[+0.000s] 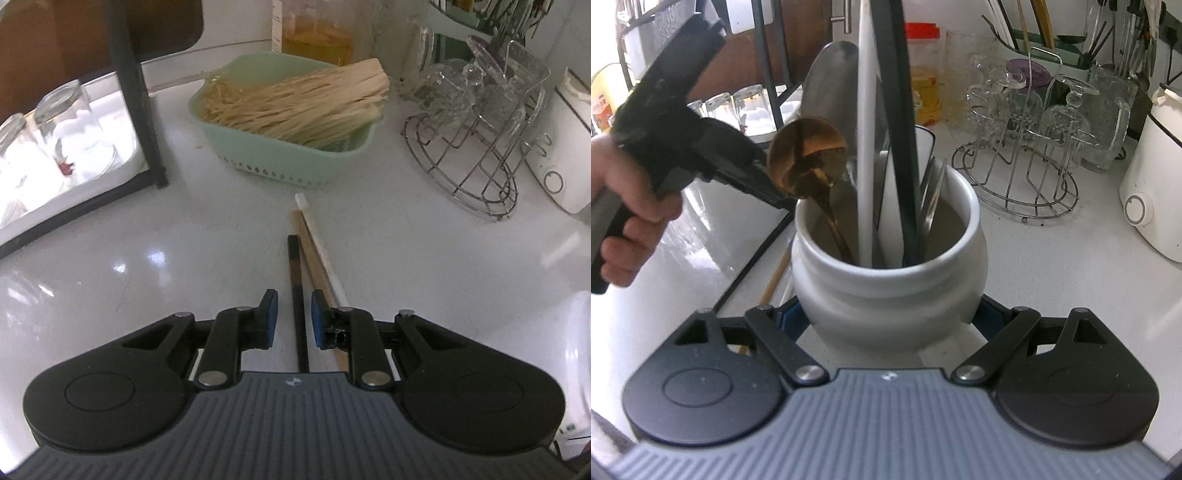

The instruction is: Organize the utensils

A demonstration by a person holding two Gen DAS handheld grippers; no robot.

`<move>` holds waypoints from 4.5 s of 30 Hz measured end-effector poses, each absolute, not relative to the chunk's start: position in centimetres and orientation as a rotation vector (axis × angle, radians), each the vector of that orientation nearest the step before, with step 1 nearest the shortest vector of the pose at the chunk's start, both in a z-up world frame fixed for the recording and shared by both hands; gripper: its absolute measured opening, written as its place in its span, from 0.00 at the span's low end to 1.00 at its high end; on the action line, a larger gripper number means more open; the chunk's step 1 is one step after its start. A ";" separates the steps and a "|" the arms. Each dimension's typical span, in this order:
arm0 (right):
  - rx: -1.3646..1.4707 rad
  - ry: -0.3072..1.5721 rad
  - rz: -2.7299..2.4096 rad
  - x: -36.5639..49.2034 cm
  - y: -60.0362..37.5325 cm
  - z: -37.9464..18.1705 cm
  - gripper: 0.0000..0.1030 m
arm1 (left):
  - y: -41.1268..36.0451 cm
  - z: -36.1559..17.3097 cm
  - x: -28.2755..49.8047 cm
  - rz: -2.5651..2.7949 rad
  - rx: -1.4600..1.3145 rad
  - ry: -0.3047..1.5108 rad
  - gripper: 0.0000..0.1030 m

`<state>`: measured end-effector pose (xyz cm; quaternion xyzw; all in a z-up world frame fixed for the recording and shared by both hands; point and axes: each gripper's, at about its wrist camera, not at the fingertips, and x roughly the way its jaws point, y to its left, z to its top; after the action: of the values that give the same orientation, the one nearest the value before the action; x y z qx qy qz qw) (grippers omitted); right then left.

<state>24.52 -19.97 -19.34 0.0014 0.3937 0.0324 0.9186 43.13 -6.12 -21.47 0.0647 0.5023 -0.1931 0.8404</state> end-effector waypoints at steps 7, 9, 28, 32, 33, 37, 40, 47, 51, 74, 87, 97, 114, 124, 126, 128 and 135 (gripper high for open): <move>0.003 0.811 0.057 24.7 -19.8 -19.4 0.89 | -7.1 -21.6 44.6 -0.395 0.178 1.068 0.22; 0.000 0.813 0.053 24.8 -19.7 -19.4 0.89 | -7.3 -21.5 45.0 -0.390 0.195 1.073 0.22; -0.002 0.820 0.046 24.9 -19.7 -19.5 0.89 | -8.1 -19.3 44.6 -0.407 0.254 1.052 0.06; 0.008 0.822 0.050 25.1 -19.8 -19.5 0.89 | -7.1 -17.3 43.1 -0.406 0.213 1.010 0.06; 0.008 0.823 0.049 25.3 -19.9 -19.5 0.89 | -6.9 -16.7 42.5 -0.405 0.202 0.995 0.06; 0.007 0.826 0.050 25.7 -19.9 -19.5 0.89 | -5.8 -14.3 40.2 -0.403 0.151 0.943 0.06; 0.009 0.826 0.052 25.8 -19.8 -19.6 0.89 | -4.9 -12.7 38.3 -0.405 0.116 0.911 0.06; 0.009 0.824 0.055 25.7 -19.9 -19.7 0.89 | -3.7 -9.1 34.6 -0.434 0.036 0.850 0.06; 0.010 0.822 0.054 25.8 -19.8 -19.7 0.89 | -3.8 -7.0 32.7 -0.485 0.023 0.812 0.06; 0.016 0.816 0.046 25.5 -19.7 -19.7 0.89 | -5.4 -1.0 28.0 -0.683 0.063 0.680 0.06; 0.015 0.810 0.045 25.4 -19.8 -19.8 0.89 | -6.2 5.1 27.6 -0.727 0.068 0.575 0.06; 0.014 0.798 0.045 25.2 -19.7 -19.8 0.89 | -6.3 9.0 27.0 -0.741 0.058 0.513 0.06; 0.014 0.794 0.047 25.2 -19.7 -19.8 0.89 | -7.6 9.1 28.1 -0.760 -0.001 0.546 0.06; 0.013 0.794 0.046 25.2 -19.6 -19.7 0.89 | -8.4 4.7 30.8 -0.740 -0.032 0.721 0.06; 0.013 0.793 0.043 25.2 -19.5 -19.7 0.89 | -8.7 4.2 31.3 -0.752 -0.024 0.760 0.06; 0.014 0.791 0.042 25.2 -19.4 -19.7 0.89 | -9.2 3.6 31.7 -0.767 -0.001 0.803 0.06; 0.015 0.788 0.038 25.1 -19.5 -19.8 0.89 | -11.0 2.6 33.1 -0.827 0.078 0.964 0.06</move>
<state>25.11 -19.46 -19.78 0.0074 0.3838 0.0187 0.9232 33.08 -10.98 2.58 0.0366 0.4501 -0.3863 0.8043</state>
